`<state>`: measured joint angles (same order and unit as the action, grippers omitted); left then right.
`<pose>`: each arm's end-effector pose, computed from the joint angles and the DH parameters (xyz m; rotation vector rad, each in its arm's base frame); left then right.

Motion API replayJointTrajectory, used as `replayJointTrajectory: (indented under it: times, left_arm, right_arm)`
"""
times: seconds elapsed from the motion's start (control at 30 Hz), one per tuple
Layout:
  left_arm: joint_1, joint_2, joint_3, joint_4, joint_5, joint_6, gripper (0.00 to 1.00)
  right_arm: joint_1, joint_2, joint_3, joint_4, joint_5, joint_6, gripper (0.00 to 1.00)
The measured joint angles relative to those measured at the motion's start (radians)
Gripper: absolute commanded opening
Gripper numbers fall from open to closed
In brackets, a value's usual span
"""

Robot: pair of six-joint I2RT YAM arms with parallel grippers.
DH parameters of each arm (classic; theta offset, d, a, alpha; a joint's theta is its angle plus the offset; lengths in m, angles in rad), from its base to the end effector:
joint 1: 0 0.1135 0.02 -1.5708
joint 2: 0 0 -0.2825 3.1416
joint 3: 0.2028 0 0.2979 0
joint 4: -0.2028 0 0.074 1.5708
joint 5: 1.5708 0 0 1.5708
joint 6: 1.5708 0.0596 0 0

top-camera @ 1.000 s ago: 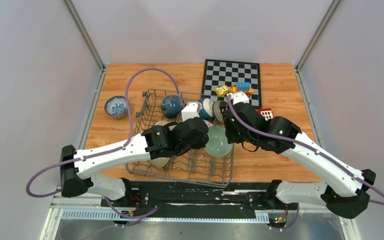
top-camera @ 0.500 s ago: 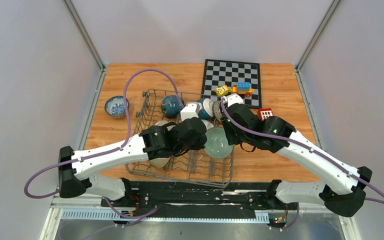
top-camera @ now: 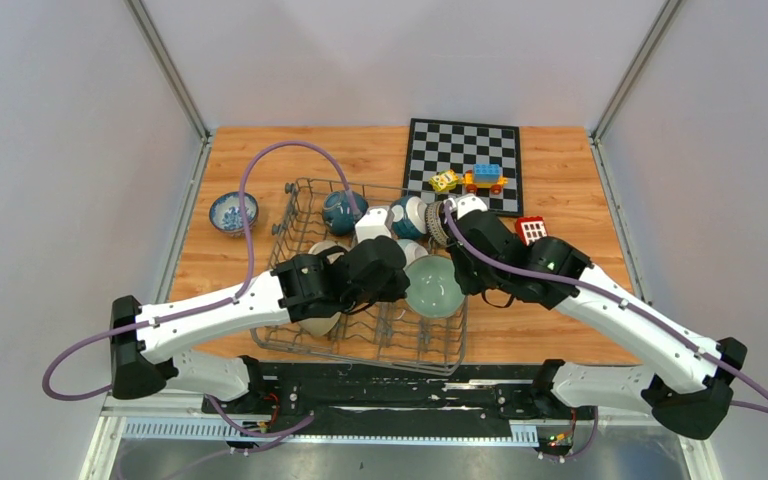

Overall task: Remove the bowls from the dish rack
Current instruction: Place the bowl at the center of the board.

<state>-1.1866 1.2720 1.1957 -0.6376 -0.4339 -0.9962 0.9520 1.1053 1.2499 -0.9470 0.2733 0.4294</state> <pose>0.1466 -0.2958 0.3372 -0.0118 2.3005 -0.6949 0.1666 0.2062 0.3729 -0.4829 2.3139 0.3577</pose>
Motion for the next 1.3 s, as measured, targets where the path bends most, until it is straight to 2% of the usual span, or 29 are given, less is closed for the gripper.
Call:
replayJointTrajectory:
  times: [0.1,0.17,0.33,0.37,0.4,0.53,0.6,0.77,0.9,0.97,1.07,1.2,1.3]
  left_arm:
    - [0.000,-0.002,-0.006,0.000,0.004,-0.003,0.00]
    - [0.000,-0.004,-0.014,-0.001,0.004,-0.003,0.03]
    - [0.001,-0.018,-0.027,0.009,-0.002,-0.003,0.81]
    - [0.001,-0.026,-0.027,0.015,-0.003,0.005,0.95]
    - [0.001,-0.038,-0.027,0.022,-0.007,0.003,0.99]
    - [0.001,-0.100,-0.027,0.022,-0.049,0.037,1.00]
    - [0.001,-0.129,-0.027,0.011,-0.077,0.065,1.00]
    - [0.001,-0.210,-0.052,0.006,-0.141,0.159,1.00]
    - [0.001,-0.309,-0.131,0.013,-0.193,0.199,1.00]
    - [0.001,-0.359,-0.174,0.022,-0.217,0.212,1.00]
    - [0.001,-0.422,-0.230,0.048,-0.237,0.233,1.00]
    - [0.001,-0.478,-0.289,0.087,-0.241,0.262,1.00]
    - [0.001,-0.502,-0.322,0.109,-0.230,0.288,1.00]
  right_arm:
    - [-0.003,-0.003,0.000,0.003,-0.004,0.005,0.02]
    - [-0.005,-0.008,0.000,0.009,-0.010,0.009,0.00]
    - [-0.005,-0.015,0.000,0.007,-0.011,0.013,0.00]
    - [-0.005,-0.014,0.000,-0.002,-0.010,0.014,0.00]
    - [-0.005,-0.014,0.000,-0.007,-0.006,0.014,0.00]
    - [-0.022,-0.011,0.038,-0.056,0.033,0.000,0.00]
    - [-0.069,-0.008,0.084,-0.075,0.042,-0.014,0.00]
    - [-0.354,0.010,0.215,-0.055,0.045,-0.038,0.00]
    - [-0.595,0.026,0.228,0.021,0.038,-0.001,0.00]
    - [-0.677,0.051,0.228,0.053,0.043,0.026,0.00]
    - [-0.803,0.124,0.224,0.127,0.021,0.075,0.00]
    - [-1.002,0.250,0.147,0.307,-0.017,0.140,0.00]
    - [-1.088,0.361,0.132,0.369,-0.034,0.148,0.00]
